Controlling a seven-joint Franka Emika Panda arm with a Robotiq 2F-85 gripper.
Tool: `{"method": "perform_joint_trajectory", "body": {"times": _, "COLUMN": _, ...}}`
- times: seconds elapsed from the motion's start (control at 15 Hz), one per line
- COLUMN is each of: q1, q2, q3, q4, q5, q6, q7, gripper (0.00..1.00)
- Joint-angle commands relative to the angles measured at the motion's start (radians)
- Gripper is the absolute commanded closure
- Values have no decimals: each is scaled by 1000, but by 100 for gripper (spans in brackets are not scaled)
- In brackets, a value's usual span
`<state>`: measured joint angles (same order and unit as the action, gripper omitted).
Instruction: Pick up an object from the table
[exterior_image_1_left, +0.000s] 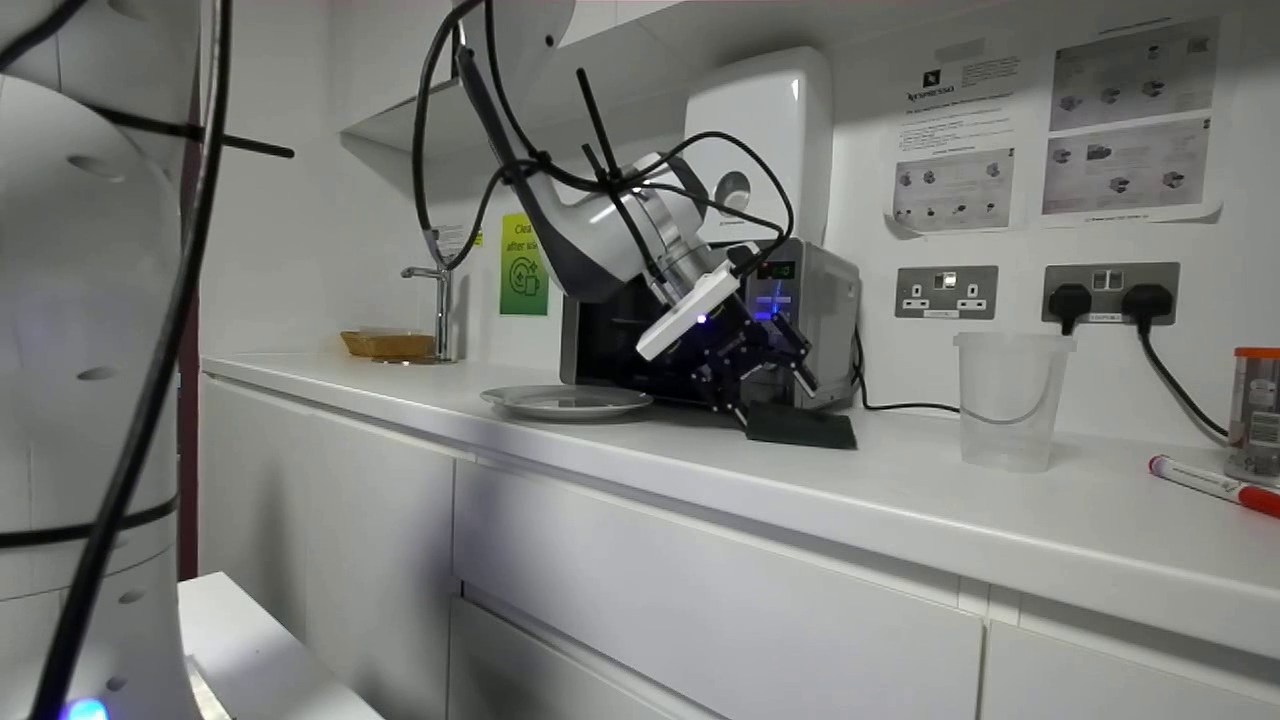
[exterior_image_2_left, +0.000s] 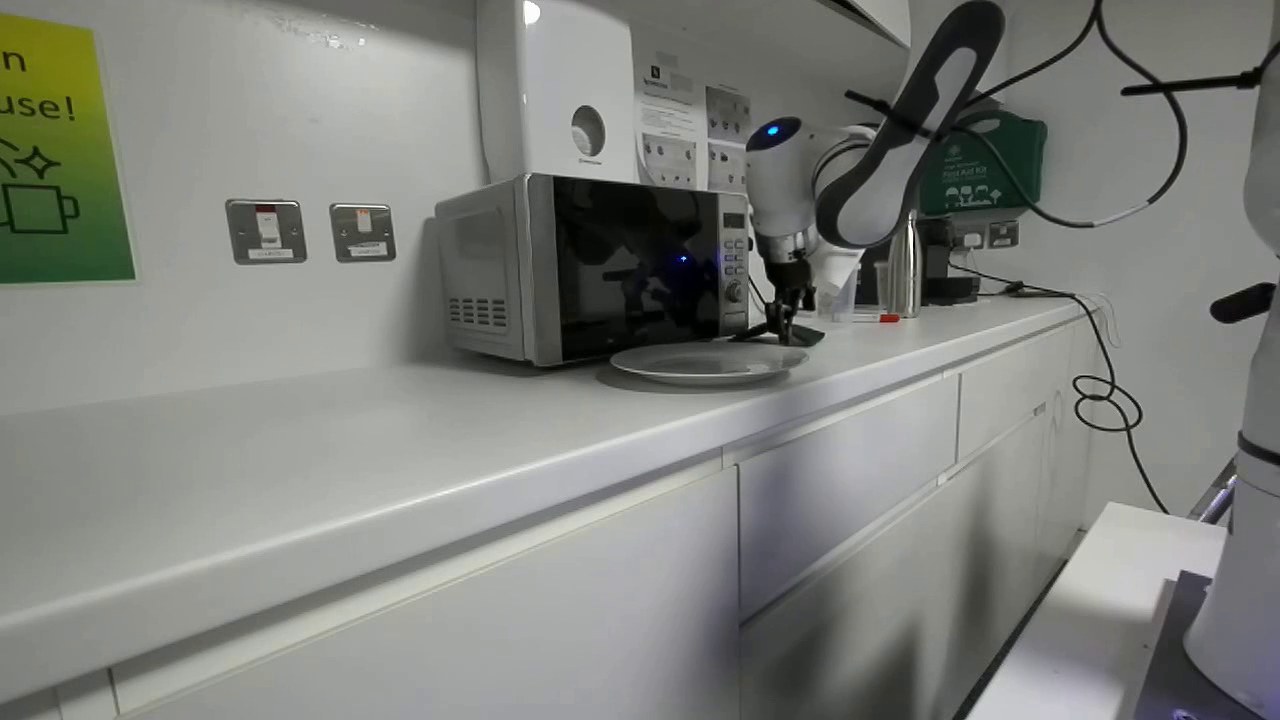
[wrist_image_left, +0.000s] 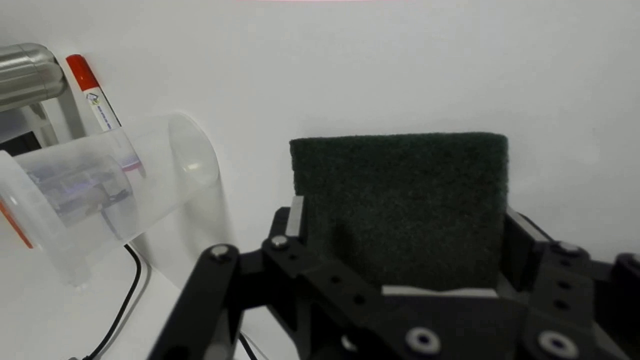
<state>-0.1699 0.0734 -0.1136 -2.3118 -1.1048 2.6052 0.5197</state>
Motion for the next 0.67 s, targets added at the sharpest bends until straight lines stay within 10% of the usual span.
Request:
{"method": "perform_joint_trajectory", "body": {"times": 0.0, "q1": 18, "q2": 24, "q3": -20, "q4": 34, "q5": -49, "q6": -21, "q7": 48, "gripper": 39}}
{"method": "perform_joint_trajectory", "body": {"times": 0.6, "q1": 15, "q2": 25, "q3": -31, "q4": 30, "q5": -57, "q6": -19, "q7": 68, "gripper": 100}}
